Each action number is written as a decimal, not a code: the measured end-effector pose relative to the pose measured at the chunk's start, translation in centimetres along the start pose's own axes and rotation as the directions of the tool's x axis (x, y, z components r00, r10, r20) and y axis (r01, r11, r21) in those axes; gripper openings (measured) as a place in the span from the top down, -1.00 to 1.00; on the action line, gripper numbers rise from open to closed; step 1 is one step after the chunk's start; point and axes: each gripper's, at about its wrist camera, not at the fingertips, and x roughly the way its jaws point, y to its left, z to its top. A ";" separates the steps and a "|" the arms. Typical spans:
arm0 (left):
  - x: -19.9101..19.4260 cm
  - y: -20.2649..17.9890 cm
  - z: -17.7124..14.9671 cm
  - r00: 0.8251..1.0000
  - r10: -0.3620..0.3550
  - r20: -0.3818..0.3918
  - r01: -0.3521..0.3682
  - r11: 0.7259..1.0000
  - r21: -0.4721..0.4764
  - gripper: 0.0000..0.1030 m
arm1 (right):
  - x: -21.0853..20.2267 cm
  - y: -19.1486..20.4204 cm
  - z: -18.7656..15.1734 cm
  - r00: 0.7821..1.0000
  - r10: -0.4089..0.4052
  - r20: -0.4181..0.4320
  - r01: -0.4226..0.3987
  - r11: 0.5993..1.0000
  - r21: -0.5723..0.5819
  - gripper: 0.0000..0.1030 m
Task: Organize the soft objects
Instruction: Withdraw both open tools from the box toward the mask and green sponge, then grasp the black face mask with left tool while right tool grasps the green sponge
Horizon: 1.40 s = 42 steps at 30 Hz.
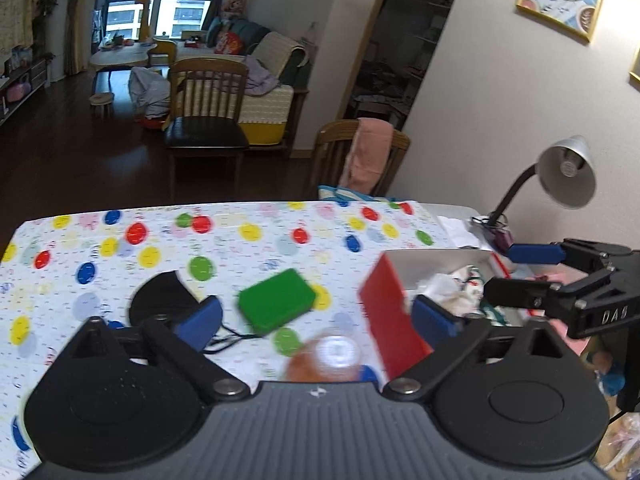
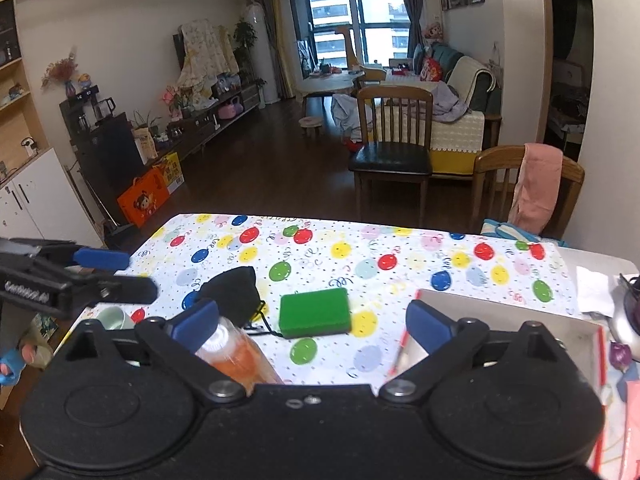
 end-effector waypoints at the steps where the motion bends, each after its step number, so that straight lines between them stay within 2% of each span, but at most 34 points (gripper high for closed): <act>1: 0.0 1.0 0.0 1.000 0.005 0.002 -0.005 1.000 -0.001 -1.00 | 0.7 0.4 0.3 1.000 -0.005 -0.007 0.005 1.000 0.005 -1.00; 13: 4.3 12.7 0.3 0.993 0.033 -0.111 -0.035 0.999 -0.017 -1.00 | 10.9 2.6 2.4 0.985 -0.073 -0.157 0.087 0.992 0.087 -1.00; 17: 7.2 16.0 0.9 0.983 0.023 -0.181 -0.040 0.995 -0.086 -1.00 | 13.8 2.2 3.0 0.974 -0.124 -0.191 0.143 0.986 0.090 -1.00; 22: 10.9 18.7 1.2 0.968 0.008 -0.252 -0.052 0.984 -0.170 -1.00 | 17.1 1.0 3.5 0.955 -0.134 -0.265 0.173 0.976 0.130 -1.00; 25: 13.1 19.3 1.3 0.955 0.002 -0.295 -0.062 0.979 -0.194 -1.00 | 19.4 0.1 3.4 0.939 -0.128 -0.320 0.191 0.966 0.176 -1.00; 27: 14.3 19.5 1.3 0.947 -0.008 -0.320 -0.061 0.977 -0.203 -1.00 | 20.9 -0.7 3.4 0.929 -0.096 -0.358 0.186 0.956 0.226 -1.00; 31: 16.4 19.7 1.3 0.937 0.013 -0.350 -0.086 0.977 -0.195 -1.00 | 24.0 -1.5 3.0 0.896 -0.112 -0.431 0.252 0.926 0.281 -1.00; 35: 18.2 20.0 1.3 0.926 0.032 -0.377 -0.114 0.973 -0.198 -1.00 | 27.3 -2.4 2.4 0.858 -0.061 -0.510 0.277 0.891 0.359 -1.00; 39: 19.8 20.0 1.1 0.914 0.055 -0.403 -0.138 0.974 -0.180 -1.00 | 29.8 -3.6 1.3 0.815 0.007 -0.580 0.324 0.825 0.464 -0.99; 42: 20.8 20.2 1.1 0.906 0.073 -0.418 -0.155 0.974 -0.165 -1.00 | 30.7 -4.4 0.8 0.807 0.020 -0.591 0.351 0.788 0.506 -0.99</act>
